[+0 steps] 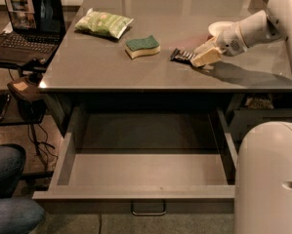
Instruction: Place rxbar chocolate into top drawer
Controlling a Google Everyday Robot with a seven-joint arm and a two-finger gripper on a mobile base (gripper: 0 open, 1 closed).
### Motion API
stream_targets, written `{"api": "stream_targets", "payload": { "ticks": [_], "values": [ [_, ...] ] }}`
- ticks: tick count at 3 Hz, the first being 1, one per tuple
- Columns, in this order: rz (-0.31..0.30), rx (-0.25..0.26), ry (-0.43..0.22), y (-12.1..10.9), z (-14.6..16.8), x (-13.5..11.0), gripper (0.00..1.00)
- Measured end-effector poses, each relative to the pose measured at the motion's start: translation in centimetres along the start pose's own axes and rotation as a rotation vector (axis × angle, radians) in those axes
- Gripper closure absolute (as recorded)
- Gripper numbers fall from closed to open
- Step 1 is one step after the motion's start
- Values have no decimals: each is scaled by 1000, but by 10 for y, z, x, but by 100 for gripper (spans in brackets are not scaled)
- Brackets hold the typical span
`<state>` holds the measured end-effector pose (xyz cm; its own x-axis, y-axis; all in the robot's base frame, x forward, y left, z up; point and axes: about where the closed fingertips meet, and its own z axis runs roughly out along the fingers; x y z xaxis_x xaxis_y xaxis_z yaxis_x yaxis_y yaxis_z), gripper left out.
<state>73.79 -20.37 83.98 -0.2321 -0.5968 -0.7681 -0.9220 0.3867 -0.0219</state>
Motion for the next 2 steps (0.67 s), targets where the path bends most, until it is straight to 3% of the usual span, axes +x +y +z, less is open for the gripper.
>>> {"api": "stream_targets", "payload": {
  "ticks": [1,2],
  "values": [
    [-15,-20,-10,4,1,2,100],
    [-75,-70,-65,28,-22,14,100]
  ]
}}
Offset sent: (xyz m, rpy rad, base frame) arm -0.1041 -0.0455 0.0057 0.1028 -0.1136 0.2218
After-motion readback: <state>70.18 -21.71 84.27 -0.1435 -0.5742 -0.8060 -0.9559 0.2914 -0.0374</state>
